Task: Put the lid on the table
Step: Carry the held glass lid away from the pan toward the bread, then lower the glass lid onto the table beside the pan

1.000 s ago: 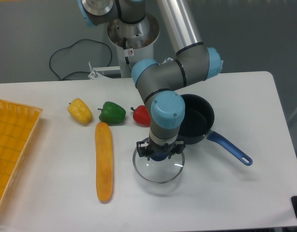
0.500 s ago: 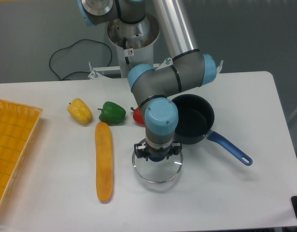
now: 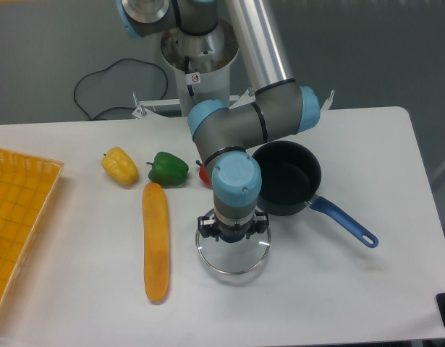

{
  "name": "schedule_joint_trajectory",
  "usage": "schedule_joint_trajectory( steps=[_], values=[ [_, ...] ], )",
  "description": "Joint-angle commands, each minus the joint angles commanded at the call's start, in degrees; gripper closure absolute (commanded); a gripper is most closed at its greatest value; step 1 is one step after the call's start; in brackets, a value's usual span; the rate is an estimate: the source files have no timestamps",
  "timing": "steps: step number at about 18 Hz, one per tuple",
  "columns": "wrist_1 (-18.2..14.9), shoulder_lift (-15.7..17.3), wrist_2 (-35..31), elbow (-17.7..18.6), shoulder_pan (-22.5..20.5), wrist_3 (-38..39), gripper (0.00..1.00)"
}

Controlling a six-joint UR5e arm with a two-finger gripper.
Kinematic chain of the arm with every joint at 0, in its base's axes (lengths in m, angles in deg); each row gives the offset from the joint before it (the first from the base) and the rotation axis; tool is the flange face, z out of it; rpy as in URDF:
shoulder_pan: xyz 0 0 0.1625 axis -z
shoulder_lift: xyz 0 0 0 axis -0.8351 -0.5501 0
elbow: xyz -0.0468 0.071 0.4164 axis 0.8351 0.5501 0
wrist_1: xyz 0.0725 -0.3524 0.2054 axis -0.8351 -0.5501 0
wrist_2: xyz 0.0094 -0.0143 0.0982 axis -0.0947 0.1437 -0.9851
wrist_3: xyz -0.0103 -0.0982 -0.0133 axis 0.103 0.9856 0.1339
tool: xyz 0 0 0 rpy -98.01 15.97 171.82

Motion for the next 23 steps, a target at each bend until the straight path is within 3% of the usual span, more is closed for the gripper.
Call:
schedule_joint_trajectory(
  steps=[23],
  values=[
    [0.0, -0.3, 1.1, 0.0, 0.1, -0.4, 0.36]
  ],
)
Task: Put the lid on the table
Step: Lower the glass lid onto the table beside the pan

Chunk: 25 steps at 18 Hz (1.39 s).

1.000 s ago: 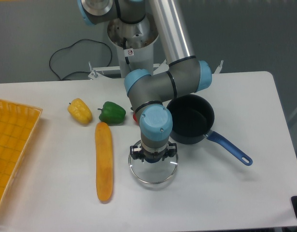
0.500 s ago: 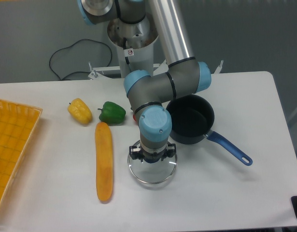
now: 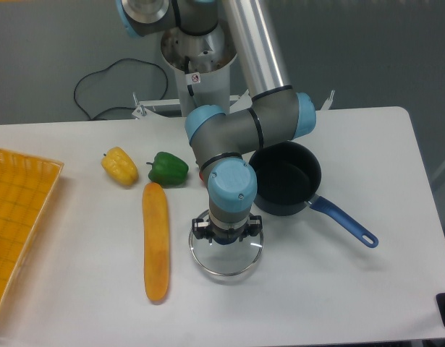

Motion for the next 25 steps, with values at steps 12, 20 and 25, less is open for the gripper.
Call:
schedule_joint_trajectory(
  steps=[12, 20, 25],
  values=[
    [0.0, -0.8, -0.1, 0.3, 0.5, -0.4, 0.36],
    [0.0, -0.9, -0.1, 0.3, 0.6, -0.4, 0.35],
    [0.0, -1.1, -0.2, 0.3, 0.7, -0.4, 0.35]
  ],
)
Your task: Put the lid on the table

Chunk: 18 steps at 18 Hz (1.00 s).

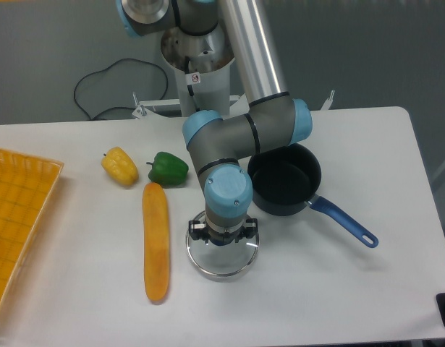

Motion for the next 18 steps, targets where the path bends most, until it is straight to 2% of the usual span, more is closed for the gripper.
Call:
schedule_joint_trajectory(
  steps=[18],
  values=[
    [0.3, -0.2, 0.0, -0.1, 0.3, 0.0, 0.33]
  ],
)
